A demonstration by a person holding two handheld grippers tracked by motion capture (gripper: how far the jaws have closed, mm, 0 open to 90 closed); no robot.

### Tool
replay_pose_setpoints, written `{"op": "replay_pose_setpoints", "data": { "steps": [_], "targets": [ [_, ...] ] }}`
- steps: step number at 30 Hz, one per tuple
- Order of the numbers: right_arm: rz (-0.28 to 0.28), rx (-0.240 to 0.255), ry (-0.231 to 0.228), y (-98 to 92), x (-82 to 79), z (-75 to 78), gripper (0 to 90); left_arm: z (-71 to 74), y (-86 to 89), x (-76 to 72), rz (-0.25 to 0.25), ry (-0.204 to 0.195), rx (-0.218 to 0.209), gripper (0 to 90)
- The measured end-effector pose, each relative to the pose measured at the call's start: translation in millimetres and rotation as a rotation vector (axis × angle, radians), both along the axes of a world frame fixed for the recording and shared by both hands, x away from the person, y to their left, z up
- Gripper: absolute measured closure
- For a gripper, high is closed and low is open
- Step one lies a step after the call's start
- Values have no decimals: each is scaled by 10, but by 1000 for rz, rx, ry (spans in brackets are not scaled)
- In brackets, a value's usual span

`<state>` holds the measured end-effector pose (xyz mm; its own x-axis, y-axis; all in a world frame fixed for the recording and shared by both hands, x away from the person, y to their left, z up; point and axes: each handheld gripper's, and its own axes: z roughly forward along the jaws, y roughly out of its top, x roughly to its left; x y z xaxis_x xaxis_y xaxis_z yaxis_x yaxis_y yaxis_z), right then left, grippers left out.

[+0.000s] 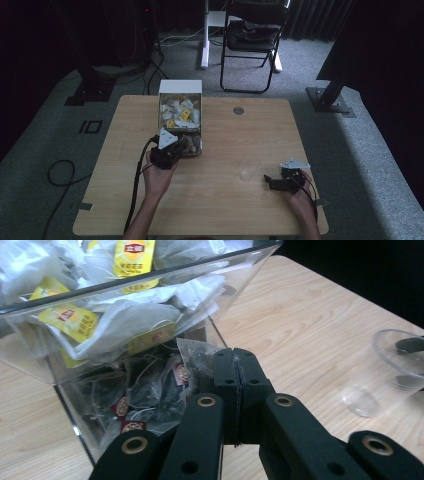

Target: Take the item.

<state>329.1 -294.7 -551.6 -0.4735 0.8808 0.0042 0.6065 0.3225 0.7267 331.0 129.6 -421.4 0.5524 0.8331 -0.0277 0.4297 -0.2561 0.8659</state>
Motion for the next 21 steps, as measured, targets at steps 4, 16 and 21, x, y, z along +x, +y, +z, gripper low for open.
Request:
{"op": "replay_pose_setpoints", "data": {
  "steps": [4,16,21],
  "targets": [
    [0,0,0,0,0,0,133,10,-29,-11,-9,-2,-4,900],
    [-1,1,0,1,0,0,133,40,-98,-24,-32,-5,-8,900],
    [0,0,-1,0,0,0,133,59,-135,-26,-40,-11,-8,900]
  ]
}}
